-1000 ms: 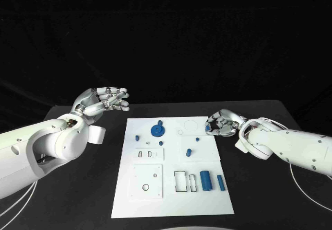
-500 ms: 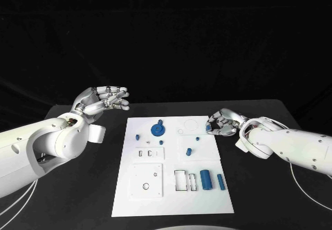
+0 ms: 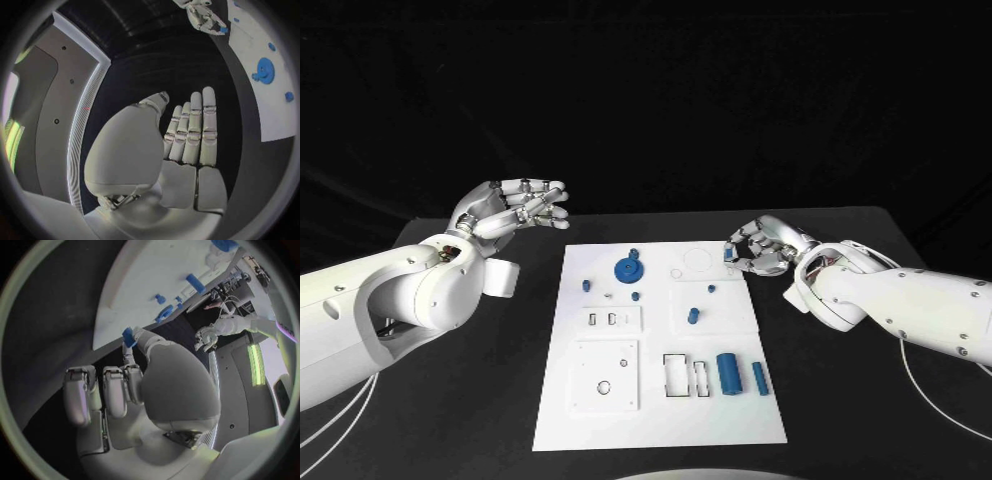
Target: Assemble the parts on the task board
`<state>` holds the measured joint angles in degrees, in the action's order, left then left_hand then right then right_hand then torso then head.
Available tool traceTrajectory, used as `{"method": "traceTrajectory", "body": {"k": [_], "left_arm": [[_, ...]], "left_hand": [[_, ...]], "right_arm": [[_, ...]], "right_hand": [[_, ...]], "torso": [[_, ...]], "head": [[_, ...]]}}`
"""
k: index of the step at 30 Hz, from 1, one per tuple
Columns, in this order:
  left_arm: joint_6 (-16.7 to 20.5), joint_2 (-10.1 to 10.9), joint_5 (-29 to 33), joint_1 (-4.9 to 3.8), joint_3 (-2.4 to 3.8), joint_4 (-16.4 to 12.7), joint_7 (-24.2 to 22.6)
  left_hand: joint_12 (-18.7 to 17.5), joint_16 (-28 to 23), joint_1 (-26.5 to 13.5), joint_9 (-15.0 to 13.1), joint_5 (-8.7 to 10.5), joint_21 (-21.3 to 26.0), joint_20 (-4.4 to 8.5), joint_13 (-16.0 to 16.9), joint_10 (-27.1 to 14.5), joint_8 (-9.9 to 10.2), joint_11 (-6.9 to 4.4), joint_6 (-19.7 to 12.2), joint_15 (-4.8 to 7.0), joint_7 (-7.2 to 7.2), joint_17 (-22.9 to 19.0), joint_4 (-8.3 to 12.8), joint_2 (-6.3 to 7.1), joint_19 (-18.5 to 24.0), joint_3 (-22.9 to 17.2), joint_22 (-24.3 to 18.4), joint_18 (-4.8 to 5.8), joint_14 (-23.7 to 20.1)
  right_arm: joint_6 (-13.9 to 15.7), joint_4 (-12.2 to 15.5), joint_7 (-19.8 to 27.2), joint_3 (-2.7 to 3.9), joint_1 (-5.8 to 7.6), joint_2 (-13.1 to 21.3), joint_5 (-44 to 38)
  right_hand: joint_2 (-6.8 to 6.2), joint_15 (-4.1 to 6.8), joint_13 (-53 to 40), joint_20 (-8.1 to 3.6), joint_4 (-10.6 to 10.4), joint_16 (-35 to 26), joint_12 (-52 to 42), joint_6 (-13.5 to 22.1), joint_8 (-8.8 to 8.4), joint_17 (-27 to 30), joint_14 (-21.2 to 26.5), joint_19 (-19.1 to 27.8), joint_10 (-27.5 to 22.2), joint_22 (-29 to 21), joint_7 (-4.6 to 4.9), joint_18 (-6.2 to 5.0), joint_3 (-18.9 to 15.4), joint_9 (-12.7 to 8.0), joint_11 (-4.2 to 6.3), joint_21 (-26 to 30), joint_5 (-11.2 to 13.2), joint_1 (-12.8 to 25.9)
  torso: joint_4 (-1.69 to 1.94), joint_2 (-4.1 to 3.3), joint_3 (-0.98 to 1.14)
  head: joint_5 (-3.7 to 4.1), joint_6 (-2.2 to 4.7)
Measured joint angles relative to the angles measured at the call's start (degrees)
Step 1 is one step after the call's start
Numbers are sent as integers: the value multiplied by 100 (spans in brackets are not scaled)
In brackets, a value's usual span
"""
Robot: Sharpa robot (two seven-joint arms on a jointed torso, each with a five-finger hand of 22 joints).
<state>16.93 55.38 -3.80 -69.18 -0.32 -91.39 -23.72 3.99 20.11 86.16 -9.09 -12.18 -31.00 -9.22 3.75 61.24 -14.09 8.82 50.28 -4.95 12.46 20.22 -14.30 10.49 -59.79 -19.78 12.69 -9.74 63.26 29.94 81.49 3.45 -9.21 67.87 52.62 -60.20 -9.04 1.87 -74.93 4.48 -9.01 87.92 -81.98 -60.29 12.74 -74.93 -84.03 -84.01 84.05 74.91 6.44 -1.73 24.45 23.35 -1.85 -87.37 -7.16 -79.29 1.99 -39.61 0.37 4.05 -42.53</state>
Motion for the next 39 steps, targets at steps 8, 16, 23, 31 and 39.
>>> {"method": "traceTrajectory", "body": {"k": [8, 16, 23, 31, 39], "left_arm": [[-3, -21, 0, 0, 0, 32, 6], [-15, -118, -1, 5, -17, 112, 17], [-20, -151, -1, 6, -22, 163, 27], [-27, -171, -1, 6, -25, 180, 41], [-29, -177, -14, 6, -25, 182, 71]], "left_hand": [[0, 0, 0, 0, 0, 0, 0, 0, 0, 0, 0, 0, 0, 0, 2, 0, 0, 0, 0, 0, 0, 0], [0, 0, 0, 0, 0, 0, 0, 0, 0, 0, 0, 0, 0, 0, 7, 0, 0, 0, 0, 0, 0, 0], [0, -22, 0, 0, 0, 0, 0, 0, 0, 0, 0, 0, 0, 0, 7, 0, 0, 0, 0, 0, 0, 0], [0, -22, 0, 0, 0, 0, 0, 0, 0, 0, 0, 0, 0, 0, 14, 0, 0, 0, 0, -5, 0, 0], [0, -22, 0, 0, 0, 0, 0, 2, 0, 0, 0, 20, 0, -20, 20, 0, 0, 0, 0, -5, 0, 0]], "right_arm": [[232, 777, -592, 8, 142, -244, -254], [254, 1238, -1301, 2, 116, -811, -761], [210, 1299, -1827, -14, 28, -1226, -1252], [87, 1243, -2283, -29, -110, -1568, -1681], [-46, 1188, -2526, -42, -253, -1754, -1981]], "right_hand": [[29, 0, 1, 0, -16, 0, 0, 1, -2, 1, 0, 0, 0, -1, -1, 65, 16, 0, 0, -63, 11, 27], [76, 0, 1, 0, -17, 0, -22, 23, -1, 1, 0, 0, 0, 0, -23, 91, 50, -1, 0, -148, -5, 74], [67, 0, 1, 1, -31, 0, -21, 32, 0, 1, 0, 0, -22, 4, -32, 91, 64, -2, 21, -148, -5, 145], [51, 0, 2, 1, -37, -1, -21, 33, 4, 2, 0, 0, -23, 3, -33, 91, 69, -1, 21, -148, -5, 218], [21, 20, 2, -20, -37, -1, -21, 33, 15, 2, 21, 21, -23, 3, -33, 91, 70, -1, 21, -148, -5, 249]], "torso": [[3, 10, -1], [32, 43, -18], [38, 73, -39], [47, 75, -46], [47, 72, -42]], "head": [[-46, -19], [-115, -72], [-179, -107], [-203, -140], [-232, -150]]}}
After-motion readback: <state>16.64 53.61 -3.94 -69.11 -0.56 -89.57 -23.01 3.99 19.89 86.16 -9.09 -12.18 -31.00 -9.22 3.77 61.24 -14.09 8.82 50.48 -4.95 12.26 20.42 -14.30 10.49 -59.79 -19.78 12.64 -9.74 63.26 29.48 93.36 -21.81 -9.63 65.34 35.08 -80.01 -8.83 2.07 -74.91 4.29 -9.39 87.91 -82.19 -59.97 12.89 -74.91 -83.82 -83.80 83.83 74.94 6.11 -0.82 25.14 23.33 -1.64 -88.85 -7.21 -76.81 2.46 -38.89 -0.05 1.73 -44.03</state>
